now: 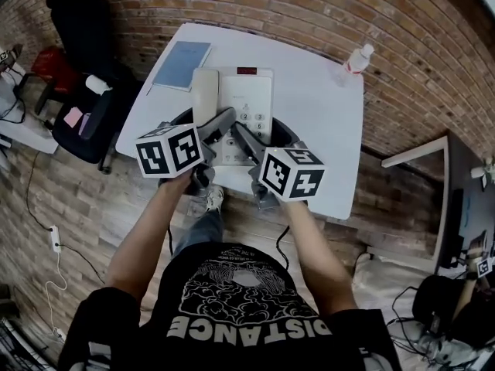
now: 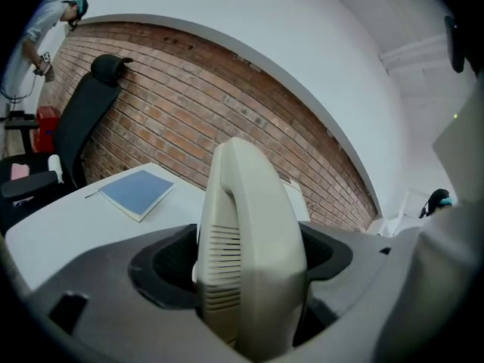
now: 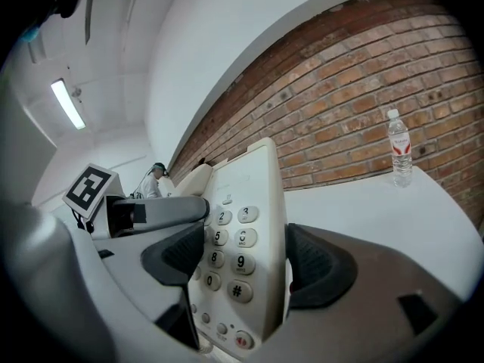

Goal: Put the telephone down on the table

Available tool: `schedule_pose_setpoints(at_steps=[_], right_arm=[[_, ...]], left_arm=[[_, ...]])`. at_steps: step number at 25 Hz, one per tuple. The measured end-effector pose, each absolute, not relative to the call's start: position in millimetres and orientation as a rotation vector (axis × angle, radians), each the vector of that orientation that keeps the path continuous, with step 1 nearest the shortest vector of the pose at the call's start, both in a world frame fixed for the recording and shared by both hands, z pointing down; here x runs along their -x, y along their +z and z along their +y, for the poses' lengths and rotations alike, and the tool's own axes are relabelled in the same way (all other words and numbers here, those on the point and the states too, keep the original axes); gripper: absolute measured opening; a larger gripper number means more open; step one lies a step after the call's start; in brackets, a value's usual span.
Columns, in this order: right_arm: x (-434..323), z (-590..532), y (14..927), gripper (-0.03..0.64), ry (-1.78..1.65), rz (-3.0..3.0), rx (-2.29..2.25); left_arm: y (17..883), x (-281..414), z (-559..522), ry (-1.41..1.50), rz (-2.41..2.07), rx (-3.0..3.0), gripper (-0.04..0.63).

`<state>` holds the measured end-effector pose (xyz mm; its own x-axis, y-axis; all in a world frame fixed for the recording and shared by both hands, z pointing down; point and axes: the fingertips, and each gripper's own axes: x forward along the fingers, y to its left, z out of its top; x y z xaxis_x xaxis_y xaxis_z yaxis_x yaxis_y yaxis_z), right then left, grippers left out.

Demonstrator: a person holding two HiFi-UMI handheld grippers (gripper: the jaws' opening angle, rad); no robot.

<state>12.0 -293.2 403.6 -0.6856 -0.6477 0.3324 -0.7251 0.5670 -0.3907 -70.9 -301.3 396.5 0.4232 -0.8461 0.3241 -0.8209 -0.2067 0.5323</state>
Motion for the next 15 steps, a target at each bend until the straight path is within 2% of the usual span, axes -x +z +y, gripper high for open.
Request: schedule_pose_setpoints(at_steps=[15], right_arm=[[-9.4, -436.8, 466.8, 0.331, 0.998, -2.391, -1.411]], left_arm=[[463.8, 68.8, -463.7, 0.154, -1.121, -2.018, 0.396]])
